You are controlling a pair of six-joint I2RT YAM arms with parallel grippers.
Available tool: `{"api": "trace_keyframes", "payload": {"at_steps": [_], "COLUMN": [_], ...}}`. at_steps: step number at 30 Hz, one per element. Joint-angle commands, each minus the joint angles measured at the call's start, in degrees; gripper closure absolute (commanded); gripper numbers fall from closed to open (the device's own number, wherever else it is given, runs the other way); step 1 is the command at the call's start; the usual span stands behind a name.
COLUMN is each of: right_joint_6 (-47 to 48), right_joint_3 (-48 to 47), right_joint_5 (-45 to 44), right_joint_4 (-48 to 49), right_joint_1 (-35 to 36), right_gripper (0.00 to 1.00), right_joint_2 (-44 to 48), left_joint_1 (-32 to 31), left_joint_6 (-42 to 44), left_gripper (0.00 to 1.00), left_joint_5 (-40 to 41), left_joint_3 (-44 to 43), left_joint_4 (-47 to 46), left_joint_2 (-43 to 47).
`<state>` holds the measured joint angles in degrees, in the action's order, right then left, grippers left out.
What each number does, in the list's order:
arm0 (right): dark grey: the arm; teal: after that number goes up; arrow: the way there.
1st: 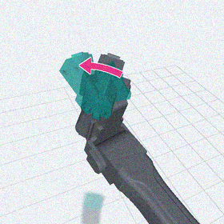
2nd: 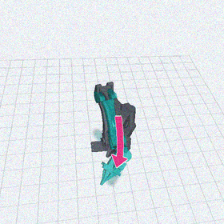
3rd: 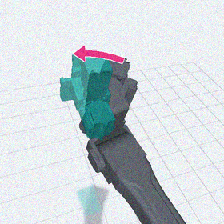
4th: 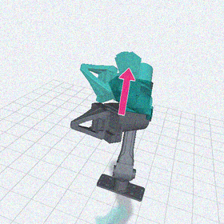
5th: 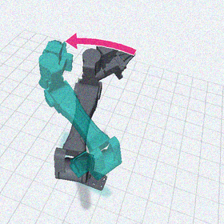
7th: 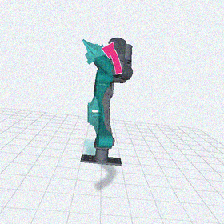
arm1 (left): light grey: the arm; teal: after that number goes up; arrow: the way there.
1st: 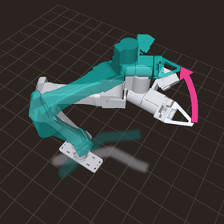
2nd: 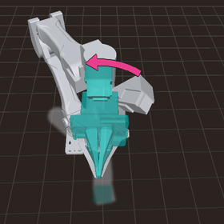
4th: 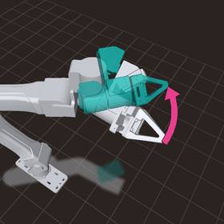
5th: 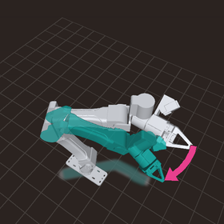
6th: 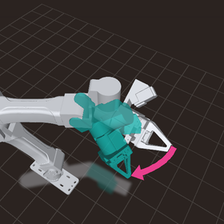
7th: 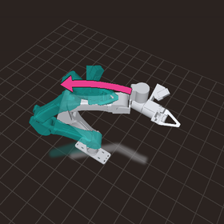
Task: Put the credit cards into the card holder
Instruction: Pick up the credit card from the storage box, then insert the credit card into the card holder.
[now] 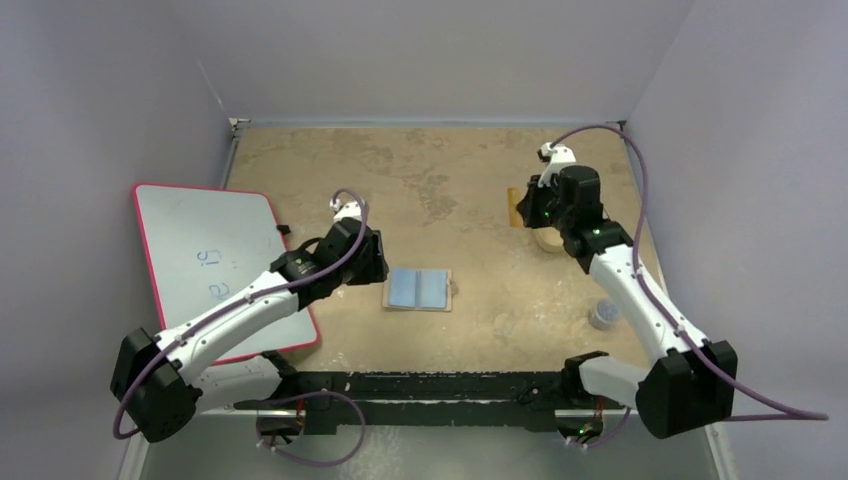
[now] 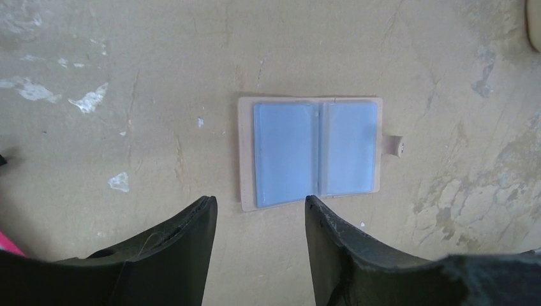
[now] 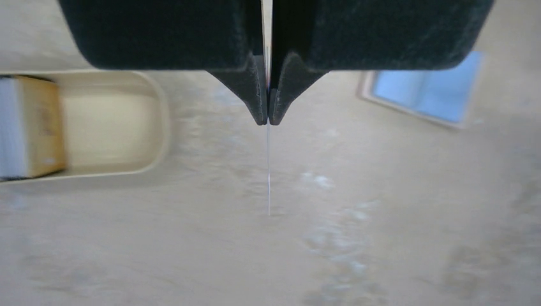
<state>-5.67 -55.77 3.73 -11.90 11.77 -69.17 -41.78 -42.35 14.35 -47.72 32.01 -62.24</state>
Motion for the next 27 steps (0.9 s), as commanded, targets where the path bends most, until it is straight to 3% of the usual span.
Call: {"api": "trace_keyframes", "payload": {"at_steps": [1, 12, 22, 27], "right_joint_6": [-18.2, -42.4, -46.9, -48.0], "right_joint_3": [5.5, 21.9, 26.9, 27.6], "right_joint_5": [7.7, 13.6, 13.0, 13.1], "right_joint_4": [8.8, 37.5, 50.1, 53.5], "right_joint_1": [7.4, 21.8, 24.2, 24.7], "right_gripper": [1.00, 1.00, 1.00, 1.00], "right_joint_2": [2.5, 1.0, -10.8, -15.0], "left_joint_1": [-0.1, 0.2, 0.4, 0.4], "left_joint_6": [-3.9, -8.6, -11.1, -11.6], "left_gripper": [0.49, 0.55, 0.56, 0.62], "left_joint_5": [-3.0, -4.1, -6.5, -6.8], "left_joint_3": [2.5, 11.2, 15.2, 16.4], "left_joint_4": [-6.2, -15.8, -21.6, -23.3], "left_joint_2": [-2.1, -6.5, -8.2, -10.3]}}
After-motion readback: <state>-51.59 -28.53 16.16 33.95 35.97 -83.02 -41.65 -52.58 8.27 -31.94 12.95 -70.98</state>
